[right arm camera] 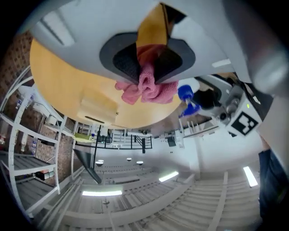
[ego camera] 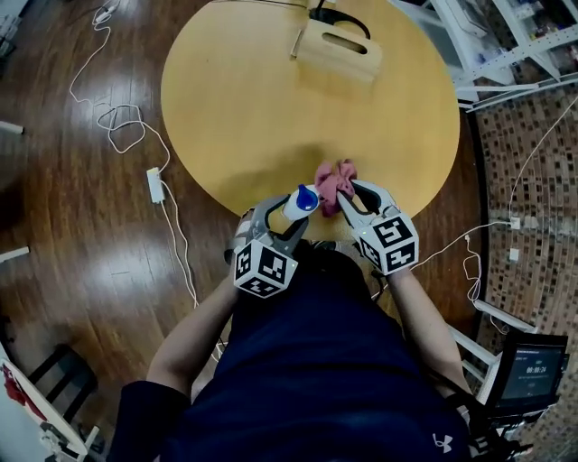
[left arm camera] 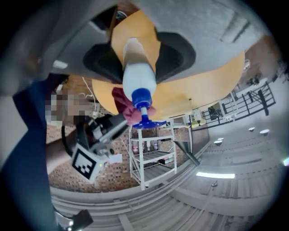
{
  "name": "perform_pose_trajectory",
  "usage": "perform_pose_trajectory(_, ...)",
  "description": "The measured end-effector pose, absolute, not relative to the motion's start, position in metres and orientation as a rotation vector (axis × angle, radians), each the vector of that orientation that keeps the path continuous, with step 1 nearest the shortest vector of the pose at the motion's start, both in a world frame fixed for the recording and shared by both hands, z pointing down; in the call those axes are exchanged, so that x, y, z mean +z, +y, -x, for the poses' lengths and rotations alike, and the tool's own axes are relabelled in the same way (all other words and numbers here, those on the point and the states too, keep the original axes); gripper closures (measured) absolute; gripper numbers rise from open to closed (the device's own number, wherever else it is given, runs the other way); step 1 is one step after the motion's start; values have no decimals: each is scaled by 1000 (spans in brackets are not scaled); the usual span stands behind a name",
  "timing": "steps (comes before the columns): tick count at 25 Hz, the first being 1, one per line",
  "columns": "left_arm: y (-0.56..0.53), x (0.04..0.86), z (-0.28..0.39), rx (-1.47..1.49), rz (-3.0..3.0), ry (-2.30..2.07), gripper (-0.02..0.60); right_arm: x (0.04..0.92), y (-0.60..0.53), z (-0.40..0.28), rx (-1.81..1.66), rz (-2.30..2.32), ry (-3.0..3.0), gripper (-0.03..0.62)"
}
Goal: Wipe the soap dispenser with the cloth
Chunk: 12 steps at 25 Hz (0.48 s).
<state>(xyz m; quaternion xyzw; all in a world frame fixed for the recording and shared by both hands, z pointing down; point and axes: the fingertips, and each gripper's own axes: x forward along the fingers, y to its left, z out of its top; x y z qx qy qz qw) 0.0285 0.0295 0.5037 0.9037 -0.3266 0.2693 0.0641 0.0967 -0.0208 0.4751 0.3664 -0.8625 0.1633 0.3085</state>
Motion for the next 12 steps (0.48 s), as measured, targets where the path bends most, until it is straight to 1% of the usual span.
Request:
perform_pose_trajectory(2,34,505,-32,855,-2784,-957,353,456,-19,-81,378,-896,-2350,496)
perform_pose_trajectory(5,36,509,-31,877,-2801,-951,353,466,-10,-57,274,-730,-2328,496)
perform_pose_trajectory(9,37,502,-36,795,-2823,-896,346,473,-16,-65,294,-784,-2271,497)
perform_pose_trajectory(10,37,496,-37,751,-2826,-878,315,476,-16,-69,300,-795,-2256,497)
perform_pose_trajectory(11,36,491,-38,728,-2828,-868,268,478,-15,-71,308,-799,-2249,499)
perform_pose_trajectory(12,34,488,-40,737,-2834,-867,258,478,-16,-71,317,-800,-2250,497)
